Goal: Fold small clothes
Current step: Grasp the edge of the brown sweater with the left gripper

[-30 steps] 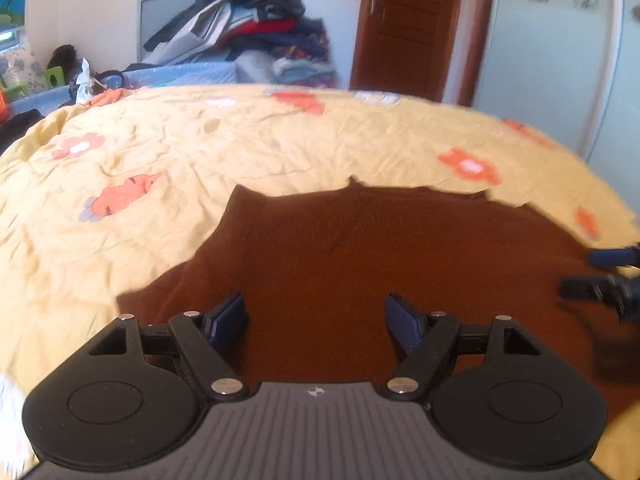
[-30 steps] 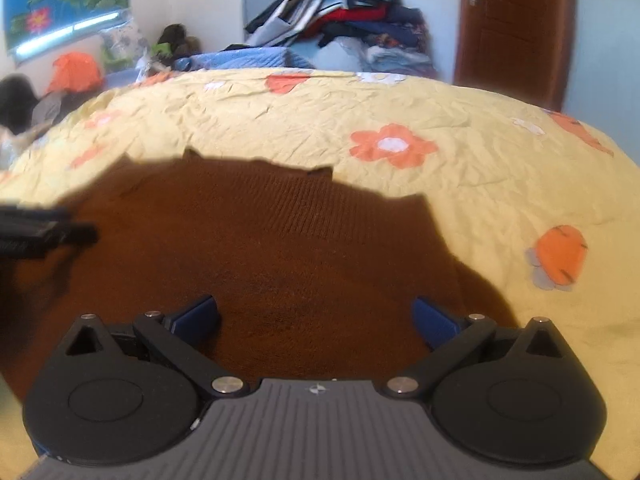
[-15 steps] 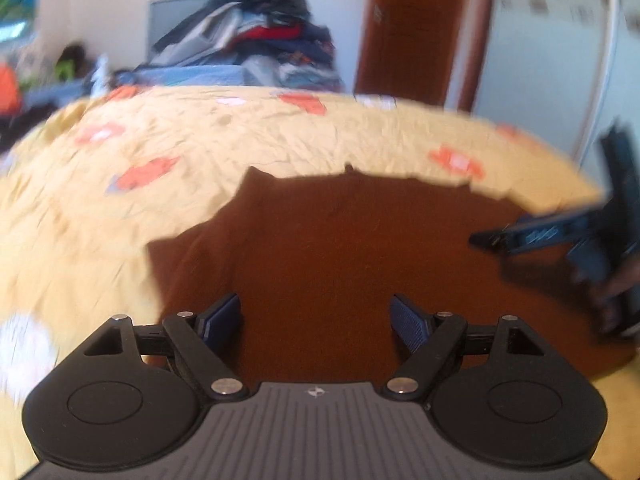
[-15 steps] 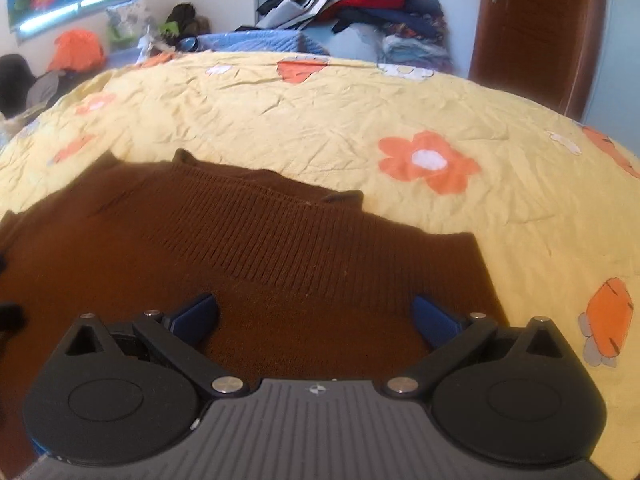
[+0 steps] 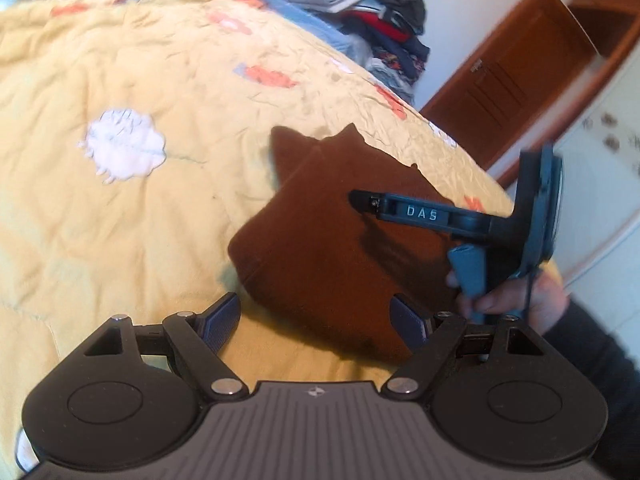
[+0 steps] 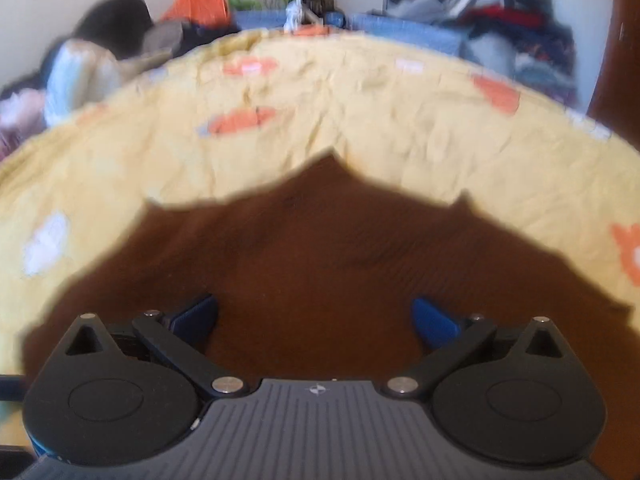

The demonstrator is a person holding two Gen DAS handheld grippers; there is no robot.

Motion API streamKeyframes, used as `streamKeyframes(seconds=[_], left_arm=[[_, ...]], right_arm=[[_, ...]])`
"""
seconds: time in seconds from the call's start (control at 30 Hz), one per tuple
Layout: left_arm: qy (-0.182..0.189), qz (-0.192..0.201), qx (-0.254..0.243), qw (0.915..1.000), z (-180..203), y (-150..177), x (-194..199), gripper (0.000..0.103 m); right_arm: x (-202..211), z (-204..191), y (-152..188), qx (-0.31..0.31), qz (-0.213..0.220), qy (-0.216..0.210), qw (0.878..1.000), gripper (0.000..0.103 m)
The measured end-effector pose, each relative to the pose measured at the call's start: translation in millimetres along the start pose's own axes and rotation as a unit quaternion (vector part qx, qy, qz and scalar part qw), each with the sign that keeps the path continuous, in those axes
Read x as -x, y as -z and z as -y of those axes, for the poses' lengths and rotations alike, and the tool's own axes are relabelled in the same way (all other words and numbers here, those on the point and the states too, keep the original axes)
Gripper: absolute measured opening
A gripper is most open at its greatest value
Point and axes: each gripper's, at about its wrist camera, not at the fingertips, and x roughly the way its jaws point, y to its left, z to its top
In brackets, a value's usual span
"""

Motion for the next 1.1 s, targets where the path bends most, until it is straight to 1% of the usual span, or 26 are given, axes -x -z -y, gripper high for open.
streamKeyframes(seconds=[0.03,0.07,0.13,0.2,0.23,0.27,0.37,0.43,0.5,0.53,0.57,0.63,0.67,0.7,0.73,0.8,0.87,0.93,0.97,1.0,1.03,1.07,1.1], left_arm=[[0.015,-0.006,0.02,0.9997,-3.9,-0.5,0.3,0.082],[0.029,-0.009,0.043,0.9986,-8.8,-0.4,0.3,0.082],[0.059,-0.016,0.089,0.9942,-19.3,-1.0,-2.6,0.082],[0.071,-0.012,0.118,0.9904,-26.4,-3.2,-5.2,0.082],[0.076,-0.011,0.132,0.9882,-29.5,-4.1,-6.5,0.082],[0.08,-0.009,0.146,0.986,-31.0,-4.2,-7.9,0.082],[0.084,-0.004,0.172,0.9815,-35.9,-8.9,-12.7,0.081],[0.073,-0.001,0.174,0.9821,-31.3,-10.6,-14.3,0.081],[0.061,0.001,0.174,0.9828,-26.3,-9.9,-14.2,0.081],[0.054,0.002,0.176,0.9829,-24.6,-8.6,-12.5,0.081],[0.051,0.003,0.185,0.9815,-24.7,-7.2,-9.8,0.081],[0.052,0.004,0.219,0.9743,-29.4,0.3,-3.9,0.082],[0.058,0.003,0.233,0.9708,-31.9,4.4,-2.6,0.082],[0.063,0.004,0.235,0.97,-32.9,5.7,-3.1,0.082],[0.06,0.007,0.229,0.9714,-31.7,4.7,-4.2,0.082],[0.045,0.018,0.215,0.9754,-25.5,-0.3,-9.5,0.082],[0.021,0.04,0.188,0.9811,-15.6,-5.0,-16.2,0.082],[-0.011,0.059,0.15,0.9868,-2.6,-9.0,-23.3,0.08],[-0.036,0.064,0.128,0.989,4.5,-10.5,-27.2,0.068],[-0.061,0.064,0.106,0.9904,11.0,-11.2,-30.7,0.046],[-0.08,0.065,0.088,0.9908,16.0,-11.1,-33.7,0.04],[-0.091,0.068,0.078,0.9904,18.5,-9.9,-33.7,0.036],[-0.093,0.069,0.075,0.9904,19.2,-9.6,-34.0,0.035]], right_arm=[[0.3,2.8,-0.5,-0.007,0.002,-0.007,1.0,0.103],[3.4,6.3,-3.7,-0.021,-0.006,-0.01,1.0,0.103],[18.0,12.7,-8.1,-0.058,-0.018,-0.005,0.998,0.102],[41.8,20.6,0.0,-0.078,0.01,-0.021,0.997,0.103],[52.1,25.7,5.2,-0.082,0.023,-0.017,0.996,0.103],[62.8,29.0,12.1,-0.083,0.026,-0.007,0.996,0.103],[89.2,43.9,37.3,-0.092,0.027,0.023,0.995,0.103],[96.5,55.6,53.2,-0.102,0.02,0.043,0.994,0.103],[95.5,66.0,67.7,-0.116,0.01,0.052,0.992,0.103],[92.8,68.8,75.7,-0.118,0.017,0.048,0.992,0.103],[94.0,67.3,83.2,-0.107,0.038,0.046,0.992,0.103],[93.2,57.1,94.2,-0.077,0.062,0.06,0.993,0.103],[91.6,51.1,96.7,-0.063,0.066,0.071,0.993,0.103],[90.5,48.2,95.6,-0.057,0.063,0.076,0.993,0.103],[91.2,48.8,94.2,-0.062,0.064,0.077,0.993,0.103],[91.8,52.8,93.9,-0.071,0.069,0.069,0.993,0.103],[94.4,57.3,95.2,-0.082,0.076,0.06,0.992,0.103],[95.5,58.5,96.6,-0.087,0.08,0.055,0.991,0.103],[95.6,58.9,96.6,-0.088,0.081,0.054,0.991,0.103],[96.1,59.0,96.9,-0.088,0.081,0.053,0.991,0.103],[96.1,58.7,97.0,-0.088,0.082,0.053,0.991,0.103],[96.1,58.5,97.0,-0.088,0.082,0.054,0.991,0.103],[96.1,58.5,96.9,-0.088,0.082,0.054,0.991,0.103]])
